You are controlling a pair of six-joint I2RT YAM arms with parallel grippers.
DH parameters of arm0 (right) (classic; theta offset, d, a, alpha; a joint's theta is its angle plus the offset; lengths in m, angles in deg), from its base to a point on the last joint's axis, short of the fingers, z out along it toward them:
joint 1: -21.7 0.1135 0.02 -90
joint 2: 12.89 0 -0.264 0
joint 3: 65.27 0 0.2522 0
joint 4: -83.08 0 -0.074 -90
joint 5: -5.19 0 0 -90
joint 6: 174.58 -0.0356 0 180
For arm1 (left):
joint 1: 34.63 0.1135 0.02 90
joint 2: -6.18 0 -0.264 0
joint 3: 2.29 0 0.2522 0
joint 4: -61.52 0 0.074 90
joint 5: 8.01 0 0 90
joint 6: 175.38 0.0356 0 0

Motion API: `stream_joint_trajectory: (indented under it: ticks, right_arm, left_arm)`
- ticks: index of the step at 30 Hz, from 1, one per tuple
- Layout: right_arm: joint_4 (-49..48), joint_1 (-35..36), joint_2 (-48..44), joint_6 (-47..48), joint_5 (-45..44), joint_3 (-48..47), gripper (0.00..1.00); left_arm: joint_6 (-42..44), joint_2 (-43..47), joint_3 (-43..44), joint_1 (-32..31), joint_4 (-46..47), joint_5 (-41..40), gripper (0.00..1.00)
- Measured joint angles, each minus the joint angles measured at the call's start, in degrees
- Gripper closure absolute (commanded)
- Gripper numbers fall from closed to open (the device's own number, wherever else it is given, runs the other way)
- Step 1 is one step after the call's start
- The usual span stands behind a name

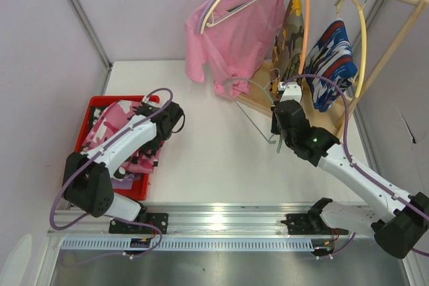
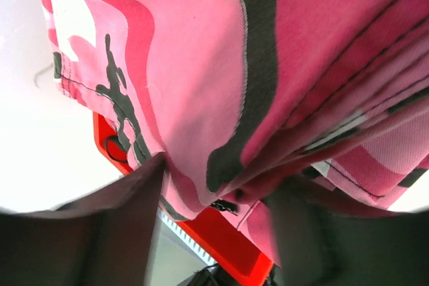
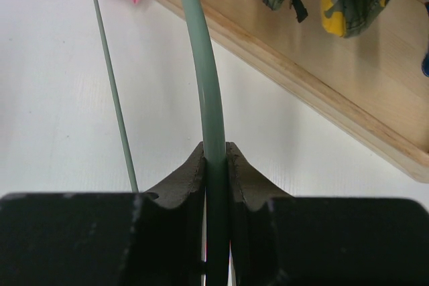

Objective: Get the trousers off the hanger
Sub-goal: Place the trousers into the basket

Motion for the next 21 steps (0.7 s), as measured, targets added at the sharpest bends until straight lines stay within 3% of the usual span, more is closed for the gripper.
stream_joint_trajectory:
  ticks: [1, 8, 21]
  right_arm:
    - [0.0, 0.0, 0.0, -0.1, 0.0, -0.1, 1.0]
    - [0.5, 0.0, -0.3, -1.4, -0.1, -0.2, 1.0]
    - [0.8, 0.0, -0.3, -2.0, -0.2, -0.2, 1.0]
  left_arm:
    - [0.1, 0.0, 0.0, 0.0, 0.1, -0.2, 0.56]
    - [0.8, 0.0, 0.1, -0.2, 0.8, -0.5, 1.0]
    - [-4.5, -5.8, 9.0, -7.0, -6.2, -0.4, 1.0]
